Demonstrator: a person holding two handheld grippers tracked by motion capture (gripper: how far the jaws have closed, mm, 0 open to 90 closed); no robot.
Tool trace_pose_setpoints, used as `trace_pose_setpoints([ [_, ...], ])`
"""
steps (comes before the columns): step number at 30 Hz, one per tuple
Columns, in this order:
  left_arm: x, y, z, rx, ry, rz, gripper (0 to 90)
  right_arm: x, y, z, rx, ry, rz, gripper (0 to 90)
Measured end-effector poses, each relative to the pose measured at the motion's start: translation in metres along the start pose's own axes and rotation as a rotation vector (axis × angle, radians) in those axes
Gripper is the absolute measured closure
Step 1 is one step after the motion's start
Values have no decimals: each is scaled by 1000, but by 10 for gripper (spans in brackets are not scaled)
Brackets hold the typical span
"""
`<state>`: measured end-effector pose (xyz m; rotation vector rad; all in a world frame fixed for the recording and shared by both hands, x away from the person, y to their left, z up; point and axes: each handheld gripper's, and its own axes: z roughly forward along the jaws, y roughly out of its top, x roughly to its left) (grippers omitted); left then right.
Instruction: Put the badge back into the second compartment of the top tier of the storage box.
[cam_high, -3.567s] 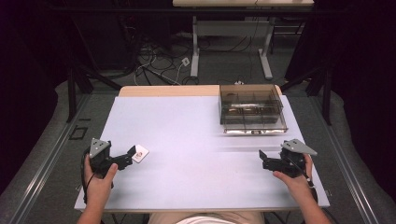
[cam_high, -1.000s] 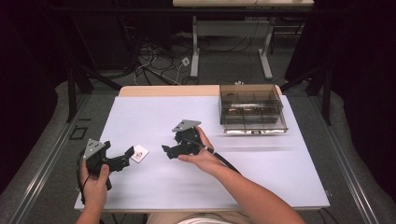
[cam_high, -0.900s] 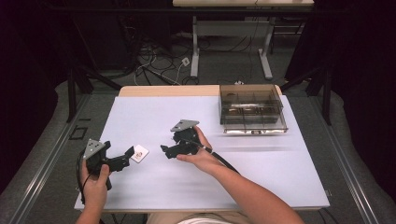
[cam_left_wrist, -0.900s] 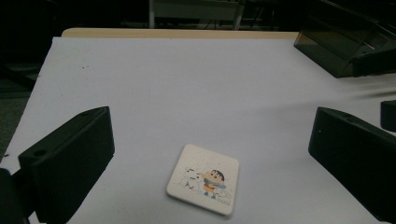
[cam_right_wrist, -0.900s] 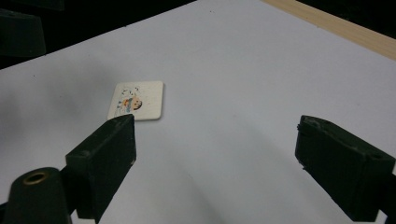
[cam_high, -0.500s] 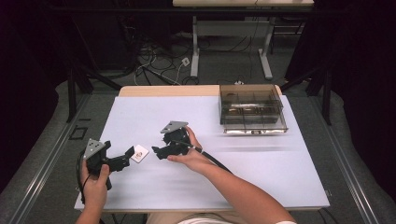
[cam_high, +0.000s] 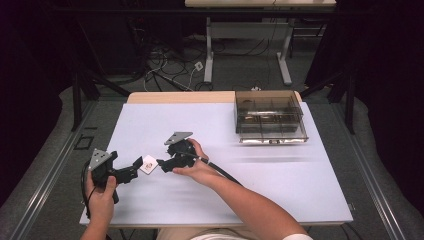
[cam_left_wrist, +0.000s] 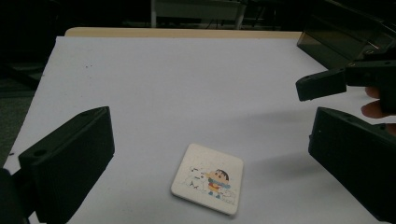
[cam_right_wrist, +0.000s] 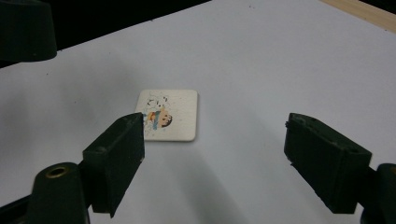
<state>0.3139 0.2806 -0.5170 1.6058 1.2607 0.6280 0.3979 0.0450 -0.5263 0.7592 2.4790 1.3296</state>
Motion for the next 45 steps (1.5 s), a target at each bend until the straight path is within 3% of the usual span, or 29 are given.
trace_pose_setpoints([
  [11, 1, -1, 0, -7, 3, -2, 6, 9, 3, 22, 29, 25, 23, 209],
  [19, 2, -1, -2, -5, -1, -10, 6, 14, 4, 37, 45, 35, 3, 204],
  [29, 4, -1, -3, 1, 2, -14, 6, 21, 2, 49, 92, 44, 31, 194],
  [32, 4, 0, -3, 0, 1, -17, 6, 23, 1, 55, 78, 50, 11, 187],
  [34, 4, 0, -3, 1, 0, -18, 6, 25, 2, 55, 106, 56, 18, 186],
  [45, 7, 0, -5, -2, 3, -24, 6, 30, 4, 68, 130, 64, 0, 183],
])
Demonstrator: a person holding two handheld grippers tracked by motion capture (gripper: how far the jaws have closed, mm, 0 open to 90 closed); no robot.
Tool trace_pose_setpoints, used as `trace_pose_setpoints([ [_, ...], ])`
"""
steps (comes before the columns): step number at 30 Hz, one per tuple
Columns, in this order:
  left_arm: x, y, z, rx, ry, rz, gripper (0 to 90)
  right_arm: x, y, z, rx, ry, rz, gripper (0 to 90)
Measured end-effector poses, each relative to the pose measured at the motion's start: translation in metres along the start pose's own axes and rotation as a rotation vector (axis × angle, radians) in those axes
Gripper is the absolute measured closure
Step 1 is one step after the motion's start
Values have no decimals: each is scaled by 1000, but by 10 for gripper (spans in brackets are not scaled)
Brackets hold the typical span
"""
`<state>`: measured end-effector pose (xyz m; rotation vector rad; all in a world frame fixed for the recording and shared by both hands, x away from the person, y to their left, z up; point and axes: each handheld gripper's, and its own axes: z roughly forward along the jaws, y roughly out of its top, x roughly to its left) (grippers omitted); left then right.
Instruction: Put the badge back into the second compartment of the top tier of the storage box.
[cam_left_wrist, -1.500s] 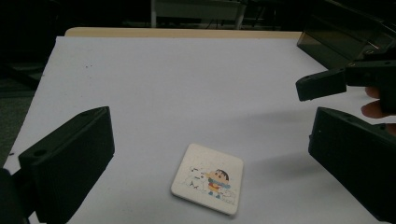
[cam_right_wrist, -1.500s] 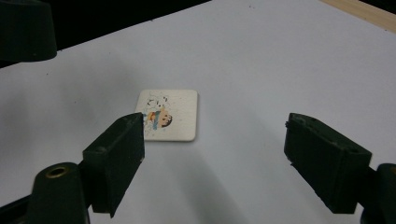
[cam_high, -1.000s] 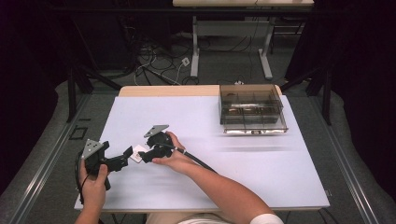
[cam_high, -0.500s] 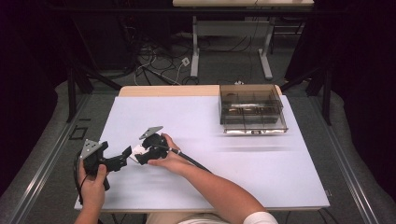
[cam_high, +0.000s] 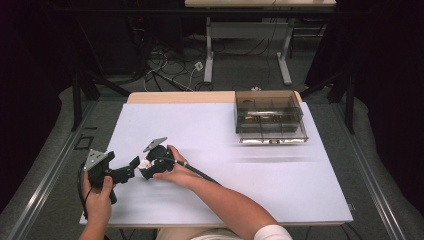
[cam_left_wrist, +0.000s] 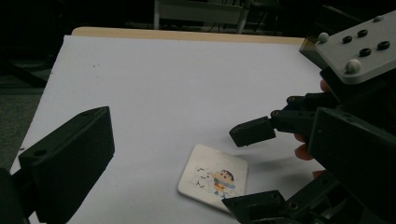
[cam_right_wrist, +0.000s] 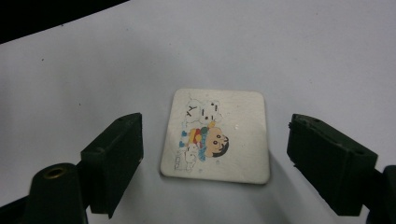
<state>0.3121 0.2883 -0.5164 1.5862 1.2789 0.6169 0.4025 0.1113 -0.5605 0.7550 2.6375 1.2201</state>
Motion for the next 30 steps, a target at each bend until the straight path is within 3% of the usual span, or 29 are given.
trace_pose_setpoints([
  [9, 1, 0, 0, -1, -1, -1, 6, 1, 1, 10, 23, -12, -8, 191],
  [11, 1, 0, 0, -1, -1, -1, 6, 4, 1, 11, 37, -11, 13, 194],
  [23, 0, -1, 1, 2, -1, 2, 6, 5, -1, 16, 26, -41, -35, 211],
  [30, -1, -1, 1, 2, -4, 2, 6, 5, -1, 15, 22, -55, -39, 292],
])
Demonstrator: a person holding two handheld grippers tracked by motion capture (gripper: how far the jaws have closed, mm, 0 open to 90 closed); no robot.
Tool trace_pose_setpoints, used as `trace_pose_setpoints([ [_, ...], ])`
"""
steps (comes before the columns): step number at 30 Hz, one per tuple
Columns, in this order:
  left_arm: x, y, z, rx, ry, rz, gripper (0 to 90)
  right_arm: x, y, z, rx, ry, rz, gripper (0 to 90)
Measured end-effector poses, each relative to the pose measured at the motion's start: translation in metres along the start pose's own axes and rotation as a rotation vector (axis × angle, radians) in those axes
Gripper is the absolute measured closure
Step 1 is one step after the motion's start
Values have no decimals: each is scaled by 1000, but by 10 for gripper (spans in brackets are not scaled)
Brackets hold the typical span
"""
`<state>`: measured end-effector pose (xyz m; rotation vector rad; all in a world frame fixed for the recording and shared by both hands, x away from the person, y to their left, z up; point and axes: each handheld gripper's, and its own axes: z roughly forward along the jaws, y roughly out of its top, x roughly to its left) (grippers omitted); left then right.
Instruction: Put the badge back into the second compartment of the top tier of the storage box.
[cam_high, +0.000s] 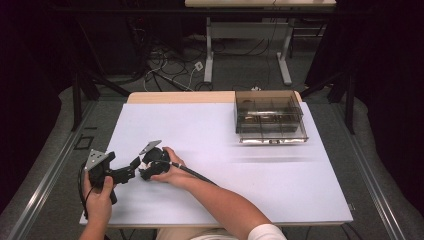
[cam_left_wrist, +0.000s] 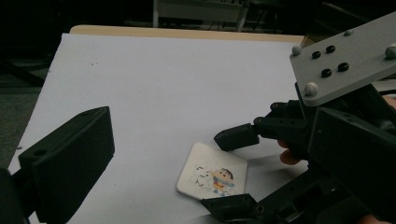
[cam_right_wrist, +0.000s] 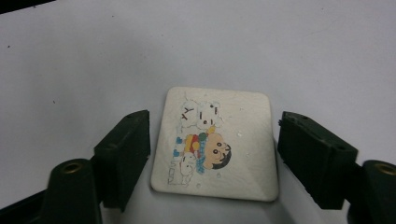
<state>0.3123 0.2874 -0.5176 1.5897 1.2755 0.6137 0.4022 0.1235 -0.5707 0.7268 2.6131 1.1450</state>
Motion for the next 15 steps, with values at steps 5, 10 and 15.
trace_pose_setpoints([
  [5, 0, 0, 0, 0, -1, 5, 6, 1, 0, -1, 0, -5, 20, 325],
  [10, 0, 0, 0, 0, -1, 3, 6, 1, 0, -1, -2, -7, 25, 327],
  [15, 0, 0, 0, 3, -2, 5, 6, 2, 0, -1, -6, -15, 34, 327],
])
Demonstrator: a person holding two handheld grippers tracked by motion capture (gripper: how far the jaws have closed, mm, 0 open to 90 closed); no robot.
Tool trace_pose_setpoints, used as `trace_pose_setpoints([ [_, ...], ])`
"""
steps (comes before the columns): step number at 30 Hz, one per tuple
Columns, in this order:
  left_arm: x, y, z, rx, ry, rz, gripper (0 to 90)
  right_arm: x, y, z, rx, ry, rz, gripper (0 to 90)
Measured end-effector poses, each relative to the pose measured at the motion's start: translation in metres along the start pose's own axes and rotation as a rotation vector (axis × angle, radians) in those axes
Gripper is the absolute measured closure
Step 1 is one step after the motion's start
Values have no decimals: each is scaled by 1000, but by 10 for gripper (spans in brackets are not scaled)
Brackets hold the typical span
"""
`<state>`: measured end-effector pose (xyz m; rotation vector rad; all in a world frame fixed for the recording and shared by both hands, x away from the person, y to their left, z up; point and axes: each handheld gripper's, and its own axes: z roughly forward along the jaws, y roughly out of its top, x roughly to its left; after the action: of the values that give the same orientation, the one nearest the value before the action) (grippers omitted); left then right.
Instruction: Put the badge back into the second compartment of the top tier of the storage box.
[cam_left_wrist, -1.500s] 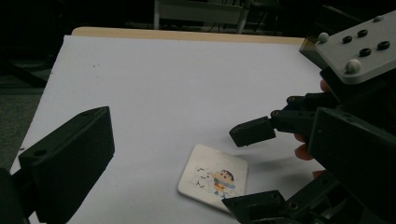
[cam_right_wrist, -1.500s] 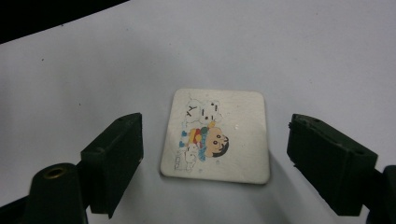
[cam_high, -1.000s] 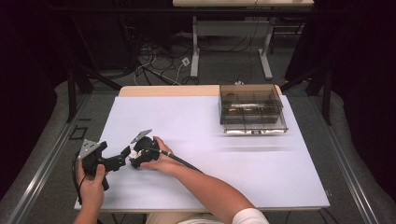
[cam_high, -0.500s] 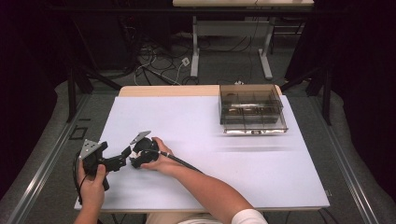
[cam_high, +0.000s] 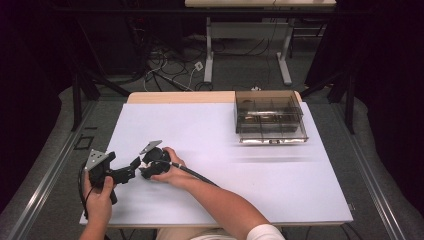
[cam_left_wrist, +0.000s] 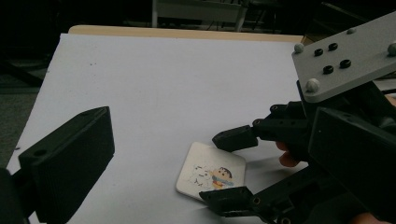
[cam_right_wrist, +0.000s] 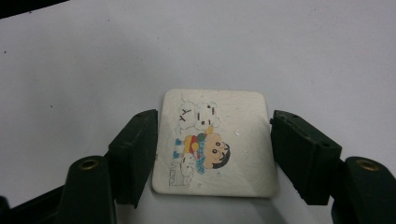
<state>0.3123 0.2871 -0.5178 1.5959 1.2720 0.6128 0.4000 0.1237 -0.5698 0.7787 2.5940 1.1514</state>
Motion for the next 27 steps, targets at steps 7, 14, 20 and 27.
trace_pose_setpoints([
  [7, 1, 0, 0, -1, 0, 0, 6, 2, -1, -1, -4, -21, 18, 327],
  [14, 0, 0, 0, 2, 1, 1, 6, -7, -5, -8, -19, -60, 34, 326],
  [20, 0, -1, 2, 4, -2, 1, 6, -16, -8, -20, -46, -101, 75, 327],
  [27, -1, -1, 3, 4, -1, -2, 6, -22, -11, -31, -59, -134, 95, 327],
])
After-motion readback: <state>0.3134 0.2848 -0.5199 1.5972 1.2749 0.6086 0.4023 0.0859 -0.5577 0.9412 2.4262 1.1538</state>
